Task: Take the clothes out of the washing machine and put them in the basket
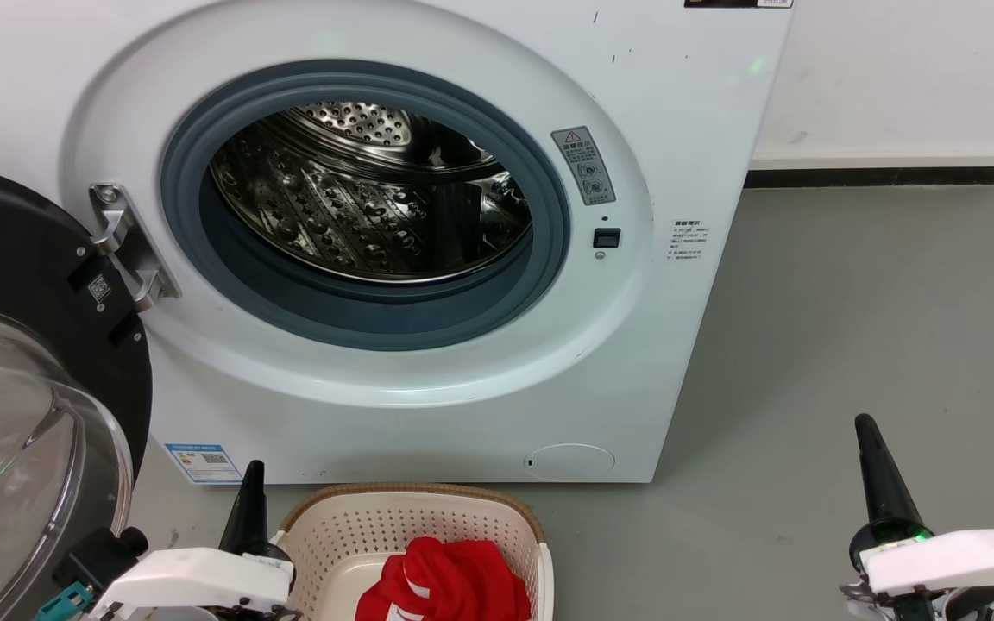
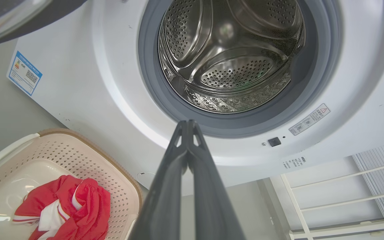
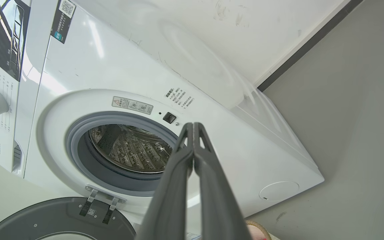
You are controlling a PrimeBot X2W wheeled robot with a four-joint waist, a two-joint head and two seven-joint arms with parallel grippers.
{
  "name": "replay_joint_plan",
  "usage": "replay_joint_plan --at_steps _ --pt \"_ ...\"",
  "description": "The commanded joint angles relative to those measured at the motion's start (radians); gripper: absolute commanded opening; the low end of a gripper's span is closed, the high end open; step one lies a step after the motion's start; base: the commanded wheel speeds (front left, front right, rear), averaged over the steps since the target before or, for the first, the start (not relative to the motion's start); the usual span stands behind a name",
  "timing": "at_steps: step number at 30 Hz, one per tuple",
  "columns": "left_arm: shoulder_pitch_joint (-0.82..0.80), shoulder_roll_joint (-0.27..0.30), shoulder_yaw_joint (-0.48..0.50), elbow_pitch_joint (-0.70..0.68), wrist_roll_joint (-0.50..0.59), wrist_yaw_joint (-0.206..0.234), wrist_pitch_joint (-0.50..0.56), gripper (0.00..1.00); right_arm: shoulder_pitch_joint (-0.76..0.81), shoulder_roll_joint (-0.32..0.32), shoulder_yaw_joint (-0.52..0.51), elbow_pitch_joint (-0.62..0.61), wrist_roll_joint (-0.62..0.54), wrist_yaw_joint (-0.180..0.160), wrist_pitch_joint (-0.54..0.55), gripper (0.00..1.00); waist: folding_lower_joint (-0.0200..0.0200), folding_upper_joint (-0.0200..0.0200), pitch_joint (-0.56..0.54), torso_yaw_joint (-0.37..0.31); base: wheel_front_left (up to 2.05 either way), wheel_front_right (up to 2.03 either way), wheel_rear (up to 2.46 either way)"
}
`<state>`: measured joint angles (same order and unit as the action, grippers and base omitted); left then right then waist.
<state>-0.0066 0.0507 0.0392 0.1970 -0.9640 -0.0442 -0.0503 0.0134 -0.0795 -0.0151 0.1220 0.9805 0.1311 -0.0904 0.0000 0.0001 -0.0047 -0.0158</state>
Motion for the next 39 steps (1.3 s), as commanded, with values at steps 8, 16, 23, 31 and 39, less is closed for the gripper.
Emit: replay_joint_plan --at_steps 8,16,23,31,39 --pt "-0.037 0.0 0.017 0.001 -0.111 -0.018 0.028 0.0 -0.044 -0.008 -0.008 0.013 0.118 0.0 0.027 0.0 0.0 -0.0001 0.001 0.002 0.0 0.0 0.0" --pt "-0.05 0.0 0.025 0.008 -0.195 -0.029 0.05 0.0 -0.055 -0.008 -0.015 0.03 0.205 0.0 0.049 0.0 0.0 -0.0001 0.002 0.004 0.0 0.0 0.0" --pt "-0.057 0.0 0.033 0.014 -0.264 -0.038 0.068 0.0 -0.068 -0.008 -0.021 0.044 0.276 0.0 0.067 0.0 0.0 -0.0001 0.003 0.005 0.0 0.0 0.0" --pt "-0.069 0.0 0.042 0.021 -0.338 -0.048 0.086 0.0 -0.079 -0.007 -0.028 0.059 0.351 0.0 0.087 0.0 0.0 -0.0001 0.003 0.007 0.0 0.0 0.0" --pt "-0.075 -0.001 0.049 0.027 -0.398 -0.055 0.102 0.0 -0.087 -0.006 -0.034 0.071 0.413 0.0 0.104 0.0 0.0 -0.0001 0.004 0.008 0.0 0.0 0.0"
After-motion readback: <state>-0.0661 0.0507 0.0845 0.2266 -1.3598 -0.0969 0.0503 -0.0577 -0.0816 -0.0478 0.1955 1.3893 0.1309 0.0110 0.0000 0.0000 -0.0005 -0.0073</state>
